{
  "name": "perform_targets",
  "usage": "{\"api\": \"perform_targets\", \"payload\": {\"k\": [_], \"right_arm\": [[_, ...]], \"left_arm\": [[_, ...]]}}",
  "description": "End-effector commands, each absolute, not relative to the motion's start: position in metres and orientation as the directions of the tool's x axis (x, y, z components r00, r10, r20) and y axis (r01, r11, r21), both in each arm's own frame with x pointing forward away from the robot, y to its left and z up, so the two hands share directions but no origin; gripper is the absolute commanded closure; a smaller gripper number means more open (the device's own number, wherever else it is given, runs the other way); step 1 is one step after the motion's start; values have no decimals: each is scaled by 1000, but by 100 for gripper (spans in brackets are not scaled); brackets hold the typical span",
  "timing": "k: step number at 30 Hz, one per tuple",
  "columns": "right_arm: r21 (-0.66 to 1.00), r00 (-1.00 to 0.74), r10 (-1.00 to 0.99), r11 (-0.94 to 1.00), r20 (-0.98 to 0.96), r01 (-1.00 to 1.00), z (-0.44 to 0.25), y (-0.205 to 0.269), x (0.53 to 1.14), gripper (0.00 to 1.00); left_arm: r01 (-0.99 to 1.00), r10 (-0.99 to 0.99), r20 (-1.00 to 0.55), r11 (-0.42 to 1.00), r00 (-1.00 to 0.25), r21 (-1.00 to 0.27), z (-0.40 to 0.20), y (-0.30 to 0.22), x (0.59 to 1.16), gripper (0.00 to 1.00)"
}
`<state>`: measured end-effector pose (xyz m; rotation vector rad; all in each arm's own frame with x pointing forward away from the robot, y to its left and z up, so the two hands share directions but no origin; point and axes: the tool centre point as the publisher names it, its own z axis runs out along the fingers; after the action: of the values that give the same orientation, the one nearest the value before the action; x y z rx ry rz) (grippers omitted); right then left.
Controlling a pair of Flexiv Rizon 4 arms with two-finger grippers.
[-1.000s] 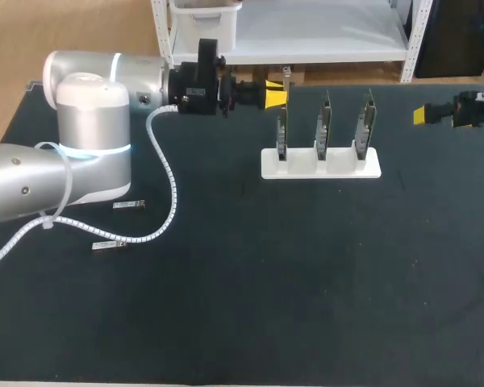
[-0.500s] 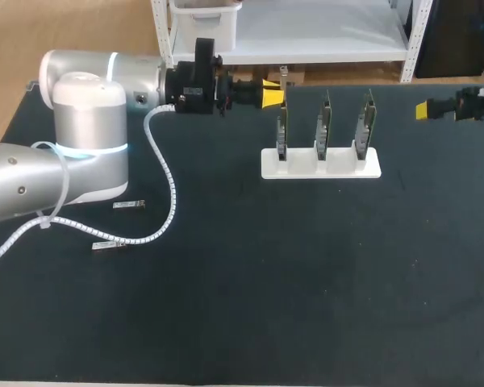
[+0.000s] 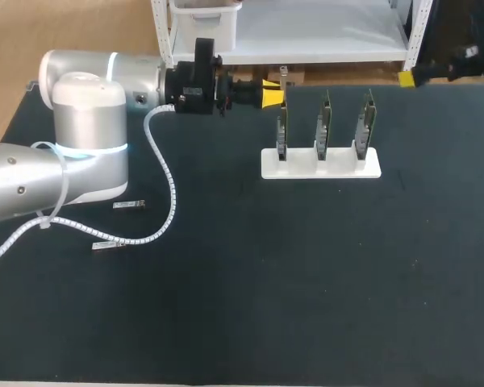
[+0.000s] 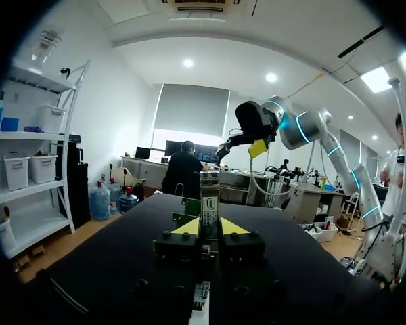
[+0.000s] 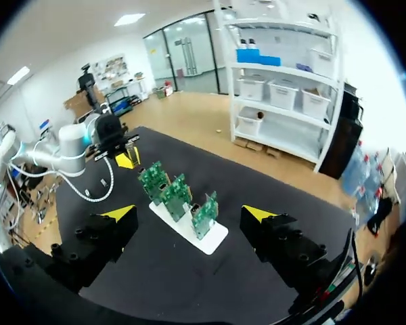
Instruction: Pick up the optical module with the left hand, and insert it into the network port with the right hand.
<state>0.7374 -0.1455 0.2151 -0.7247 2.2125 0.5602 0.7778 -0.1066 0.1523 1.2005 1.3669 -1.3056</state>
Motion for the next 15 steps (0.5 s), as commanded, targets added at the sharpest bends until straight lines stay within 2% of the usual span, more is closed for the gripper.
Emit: {"api": "perform_targets", "payload": {"k": [1,6,15], "right_arm": [[312,-269,-556,19,-787,-950,209,-121,764,0],[329,-162,-601,-180,-783,-927,209,-93,774,0],[326,-39,-607,-370,-793,-870,205,-52,777,0]], "left_arm": [[988,72,-986,-10,-153,-154,152,-106,776,100],[988,72,-986,-10,-153,-154,152,-106,776,100],[988,72,-986,-10,-153,-154,152,-106,776,100]]}}
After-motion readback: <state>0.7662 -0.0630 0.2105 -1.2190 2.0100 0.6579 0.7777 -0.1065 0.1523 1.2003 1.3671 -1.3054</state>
